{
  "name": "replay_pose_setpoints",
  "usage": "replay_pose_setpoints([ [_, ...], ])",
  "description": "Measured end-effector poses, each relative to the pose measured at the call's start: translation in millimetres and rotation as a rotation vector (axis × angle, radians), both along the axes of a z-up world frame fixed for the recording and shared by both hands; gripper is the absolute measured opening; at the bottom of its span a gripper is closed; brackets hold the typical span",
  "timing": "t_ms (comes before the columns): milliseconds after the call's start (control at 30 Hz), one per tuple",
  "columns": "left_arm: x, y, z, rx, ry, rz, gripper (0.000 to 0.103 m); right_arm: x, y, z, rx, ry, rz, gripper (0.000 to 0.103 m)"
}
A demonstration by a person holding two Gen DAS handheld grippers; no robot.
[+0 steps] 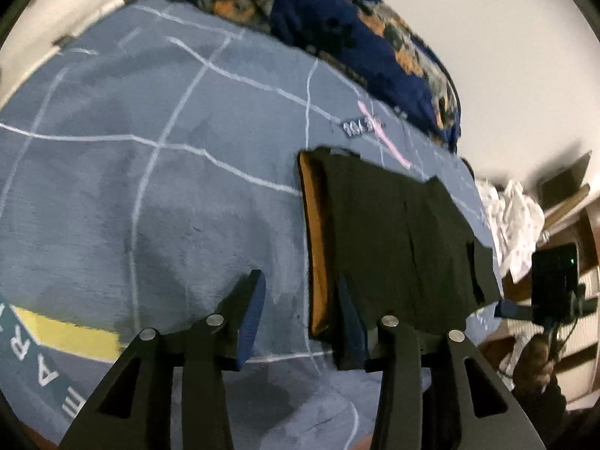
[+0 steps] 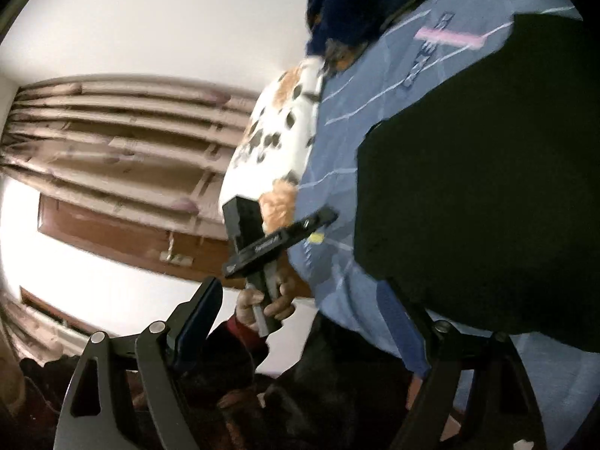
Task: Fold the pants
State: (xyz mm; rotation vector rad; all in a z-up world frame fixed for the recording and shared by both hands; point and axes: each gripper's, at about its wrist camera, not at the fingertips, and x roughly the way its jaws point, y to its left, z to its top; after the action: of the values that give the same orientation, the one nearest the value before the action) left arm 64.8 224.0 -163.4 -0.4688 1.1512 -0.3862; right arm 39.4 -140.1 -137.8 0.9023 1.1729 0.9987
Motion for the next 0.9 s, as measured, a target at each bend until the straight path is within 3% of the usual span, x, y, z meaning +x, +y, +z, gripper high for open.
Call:
replay_pose_setpoints([
  [100,13.7,-2.1,-3.0,-0.045,0.027,-0.05,0.042,0.9,-22.2,-7.7,-0.013,0.027,-0.075,0.087],
  [200,29.4,-17.1,-8.3,-0.031,0.038,-0.141,0.043,-3.0,-41.2,-16.6,-0.008,0.059,-0.132,0.089],
  [300,40.6,-28.7,-8.4,-0.056,0.028,-0.231,0.057,-6.2,-50.1,-27.6,-0.012,0.094,-0.177,0.09],
  [367,49.9,-36.8,-9.7,-0.104,0.053,-0.291,0.059,-7.8,-52.7,-33.2,-0.01,0.109,-0.189,0.091],
  [467,55.1,-50.5,-7.3,-0.073,0.035,-0.33,0.059,-10.9,-52.5,-38.2,-0.003,0.119,-0.197,0.091],
  [500,56.1,-54.2,-6.1,-0.057,0.028,-0.323,0.049,-10.2,-50.2,-39.0,0.0,0.12,-0.195,0.091],
  [533,56.4,-60.8,-3.8,-0.021,0.024,-0.311,0.029,-9.1,-47.7,-38.8,0.0,0.118,-0.192,0.091],
  [600,53.7,-66.2,5.6,-0.021,0.013,-0.278,0.025,-6.8,-44.7,-36.3,-0.007,0.107,-0.19,0.091],
  [700,46.1,-81.2,42.5,-0.139,-0.026,-0.259,0.021,-4.6,-46.2,-29.3,-0.003,0.071,-0.198,0.091],
  [800,37.9,-125.9,93.4,-0.202,-0.085,-0.337,0.021,1.2,-57.2,-19.9,0.028,0.033,-0.236,0.091],
  [900,39.1,-176.1,119.9,-0.232,-0.119,-0.415,0.021,8.9,-75.6,-16.7,0.141,0.026,-0.281,0.091],
])
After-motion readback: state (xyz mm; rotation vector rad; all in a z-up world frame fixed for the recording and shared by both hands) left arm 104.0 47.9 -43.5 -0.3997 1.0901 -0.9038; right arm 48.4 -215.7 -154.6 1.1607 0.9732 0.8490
